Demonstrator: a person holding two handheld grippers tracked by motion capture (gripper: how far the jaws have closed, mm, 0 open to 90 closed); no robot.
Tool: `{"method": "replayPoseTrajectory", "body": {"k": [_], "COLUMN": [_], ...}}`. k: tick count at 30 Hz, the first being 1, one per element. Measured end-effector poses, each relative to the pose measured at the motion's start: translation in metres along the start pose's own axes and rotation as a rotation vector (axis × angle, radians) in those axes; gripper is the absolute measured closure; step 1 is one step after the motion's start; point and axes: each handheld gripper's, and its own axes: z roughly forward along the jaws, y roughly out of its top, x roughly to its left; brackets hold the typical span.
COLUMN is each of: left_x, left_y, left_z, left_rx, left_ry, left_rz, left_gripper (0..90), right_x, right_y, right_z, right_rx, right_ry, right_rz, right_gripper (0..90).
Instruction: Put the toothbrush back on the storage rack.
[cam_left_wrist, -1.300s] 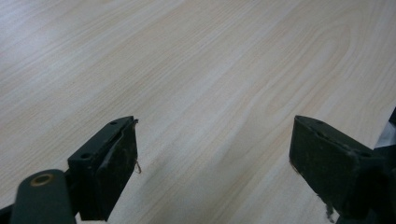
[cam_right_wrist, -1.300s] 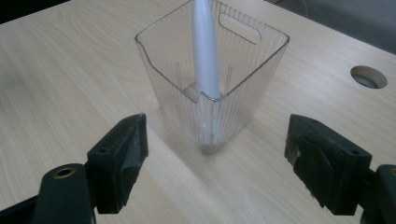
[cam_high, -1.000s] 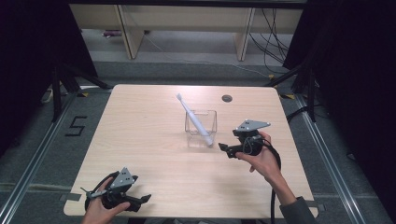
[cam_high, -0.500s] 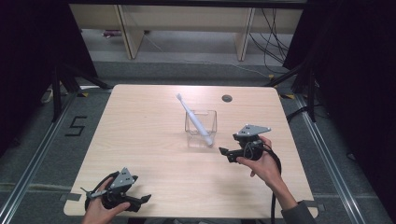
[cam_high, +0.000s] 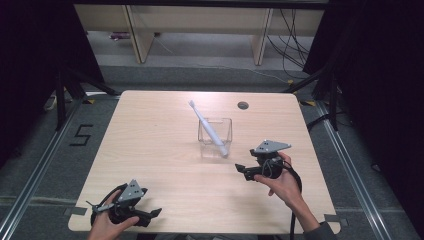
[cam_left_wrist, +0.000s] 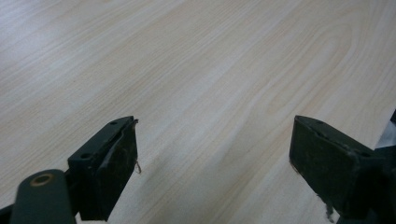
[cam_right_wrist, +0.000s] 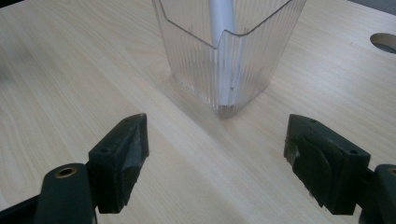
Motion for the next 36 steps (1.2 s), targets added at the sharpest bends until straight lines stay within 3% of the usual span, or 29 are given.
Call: {"method": "replayPoseTrajectory", "body": {"k": [1,4,9,12,13,16,20,21,22,23,24,25,26,27,28,29,32,33,34,36], "left_x": [-0.001,0.0,0.0,0.001,0.0,0.0,0.0,0.001,0.0,0.0,0.0,-0.001,0.0,-0.001,0.001,0.001,0.0,0.001,0.001,0.001], "left_y": [0.0,0.0,-0.001,0.0,0.0,-0.001,-0.001,-0.001,-0.001,-0.001,-0.001,-0.001,-0.001,-0.001,-0.001,-0.001,-0.001,-0.001,-0.001,-0.001], "left_z": [0.001,0.0,0.001,0.001,0.001,0.001,0.001,0.0,0.001,0.0,0.001,0.001,0.001,0.001,0.001,0.0,0.0,0.0,0.0,0.0], "left_rx": [-0.015,0.0,-0.009,-0.001,-0.002,-0.009,0.003,0.007,0.003,0.001,-0.008,-0.009,-0.008,-0.008,0.01,0.01,0.006,0.006,0.008,0.007], "left_ry": [-0.008,-0.003,-0.006,-0.006,0.0,-0.005,0.001,0.002,0.001,-0.002,-0.005,-0.004,-0.005,-0.006,0.003,0.003,0.003,0.003,0.003,0.004], "left_rz": [-0.014,-0.006,-0.015,-0.003,-0.012,-0.027,-0.009,-0.004,-0.008,-0.011,-0.021,-0.026,-0.026,-0.023,-0.002,-0.002,-0.004,-0.004,-0.003,-0.006], "left_gripper": [14.9,14.9,15.0,14.9,15.0,14.9,14.9,15.0,15.0,15.0,14.9,14.9,14.9,14.9,15.0,14.9,15.0,14.9,14.9,14.9], "right_x": [-0.001,0.001,0.003,0.001,0.003,0.0,0.002,0.0,0.001,-0.001,0.002,0.0,0.002,0.001,0.003,0.001,0.004,0.003,0.005,0.004], "right_y": [-0.001,-0.003,-0.007,-0.012,-0.015,-0.019,-0.025,-0.026,-0.027,-0.028,-0.03,-0.031,-0.032,-0.033,-0.034,-0.035,-0.038,-0.039,-0.039,-0.041], "right_z": [0.001,0.0,-0.004,-0.003,-0.005,-0.007,-0.012,-0.013,-0.015,-0.015,-0.017,-0.017,-0.018,-0.019,-0.019,-0.02,-0.02,-0.021,-0.021,-0.021], "right_rx": [-0.009,-0.006,-0.008,-0.011,-0.004,-0.006,-0.015,-0.021,-0.019,-0.028,-0.02,-0.026,-0.021,-0.025,-0.015,-0.02,-0.019,-0.024,-0.016,-0.029], "right_ry": [0.001,0.003,0.007,0.007,0.002,0.004,0.002,-0.003,0.004,-0.006,0.004,0.011,0.003,0.003,0.007,-0.001,0.01,0.009,0.021,0.016], "right_rz": [-0.015,-0.013,0.013,-0.006,0.026,0.012,0.048,0.028,0.047,0.013,0.049,0.033,0.058,0.044,0.071,0.037,0.053,0.029,0.057,0.031], "right_gripper": [23.0,22.8,22.8,22.7,22.7,22.5,22.5,22.5,22.5,22.4,22.5,22.4,22.2,22.3,22.2,22.2,21.8,21.7,21.6,21.1]}}
